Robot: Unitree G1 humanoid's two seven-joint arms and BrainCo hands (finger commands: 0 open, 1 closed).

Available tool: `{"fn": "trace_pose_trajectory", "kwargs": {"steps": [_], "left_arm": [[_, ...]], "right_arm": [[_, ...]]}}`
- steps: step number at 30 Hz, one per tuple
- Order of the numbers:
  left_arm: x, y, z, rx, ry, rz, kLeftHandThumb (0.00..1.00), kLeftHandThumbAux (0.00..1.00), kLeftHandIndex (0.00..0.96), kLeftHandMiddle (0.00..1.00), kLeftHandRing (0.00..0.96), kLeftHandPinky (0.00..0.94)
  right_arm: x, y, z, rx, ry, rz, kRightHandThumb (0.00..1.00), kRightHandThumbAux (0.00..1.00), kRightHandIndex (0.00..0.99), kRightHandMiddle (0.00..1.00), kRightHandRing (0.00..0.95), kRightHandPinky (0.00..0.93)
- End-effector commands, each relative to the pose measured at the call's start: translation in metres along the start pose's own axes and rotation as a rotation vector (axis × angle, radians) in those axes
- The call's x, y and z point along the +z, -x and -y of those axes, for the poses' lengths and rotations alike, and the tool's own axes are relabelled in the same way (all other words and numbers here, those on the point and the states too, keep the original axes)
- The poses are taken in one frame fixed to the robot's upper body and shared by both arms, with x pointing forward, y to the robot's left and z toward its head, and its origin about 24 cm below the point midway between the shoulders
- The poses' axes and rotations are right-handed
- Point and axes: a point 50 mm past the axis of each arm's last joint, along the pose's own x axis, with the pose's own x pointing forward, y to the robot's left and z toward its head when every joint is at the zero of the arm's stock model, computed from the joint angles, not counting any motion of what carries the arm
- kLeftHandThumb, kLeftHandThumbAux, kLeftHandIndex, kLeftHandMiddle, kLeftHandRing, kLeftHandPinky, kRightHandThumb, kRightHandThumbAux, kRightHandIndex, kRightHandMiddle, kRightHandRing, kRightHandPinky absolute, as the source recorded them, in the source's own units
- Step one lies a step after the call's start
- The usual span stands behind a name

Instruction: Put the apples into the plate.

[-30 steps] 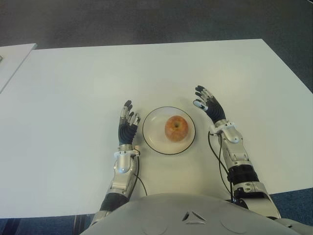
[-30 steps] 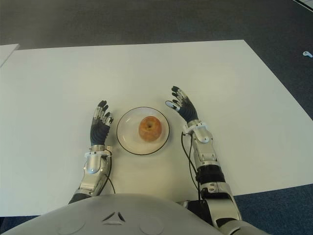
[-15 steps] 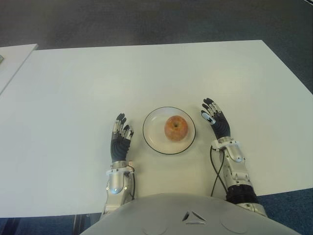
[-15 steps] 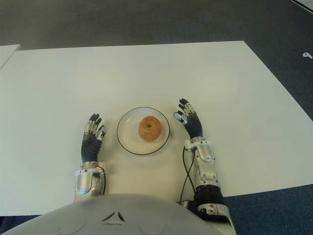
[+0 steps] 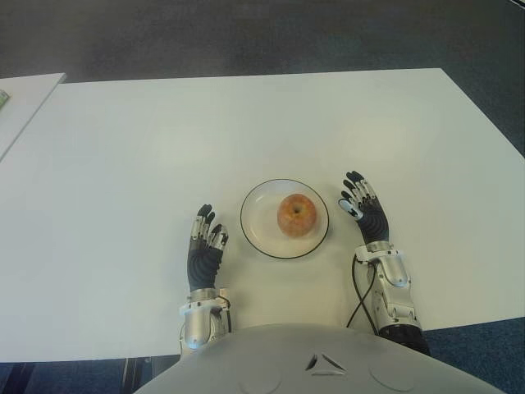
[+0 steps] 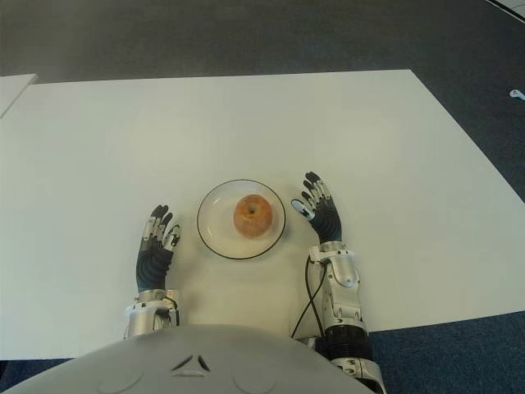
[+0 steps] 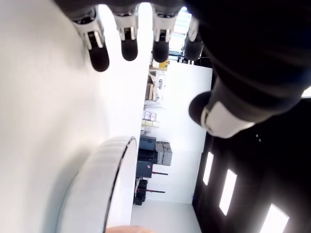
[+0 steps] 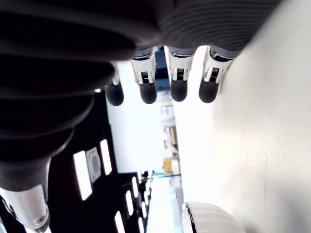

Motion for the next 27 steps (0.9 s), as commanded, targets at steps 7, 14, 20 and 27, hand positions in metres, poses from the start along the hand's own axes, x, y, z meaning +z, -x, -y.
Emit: {"fn": "trace_pose_trajectory", "kwargs": {"steps": [7, 14, 20, 27], "left_arm": [[-0.012, 0.017, -0.007, 0.014, -0.059, -0.096, 0.092, 0.654, 0.037, 0.041, 0.025, 0.038], [-0.016, 0.017, -0.007, -0.012, -0.040, -0.103, 0.096, 0.648, 0.031, 0.028, 0.013, 0.013], [-0.021, 0.012, -0.008, -0.022, -0.043, -0.094, 0.077, 0.647, 0.038, 0.036, 0.022, 0.036], [-0.015, 0.009, -0.006, -0.027, -0.038, -0.058, 0.070, 0.644, 0.047, 0.056, 0.044, 0.058]], "right_arm": [[-0.015, 0.019, -0.003, 0.012, -0.031, -0.078, 0.162, 0.654, 0.089, 0.049, 0.022, 0.043], [-0.019, 0.023, -0.003, 0.015, -0.048, -0.101, 0.191, 0.633, 0.097, 0.049, 0.020, 0.047], [-0.022, 0.025, -0.002, 0.019, -0.053, -0.111, 0.192, 0.622, 0.097, 0.058, 0.024, 0.052], [-0.024, 0.027, 0.000, 0.018, -0.084, -0.112, 0.207, 0.614, 0.087, 0.065, 0.033, 0.062]]}}
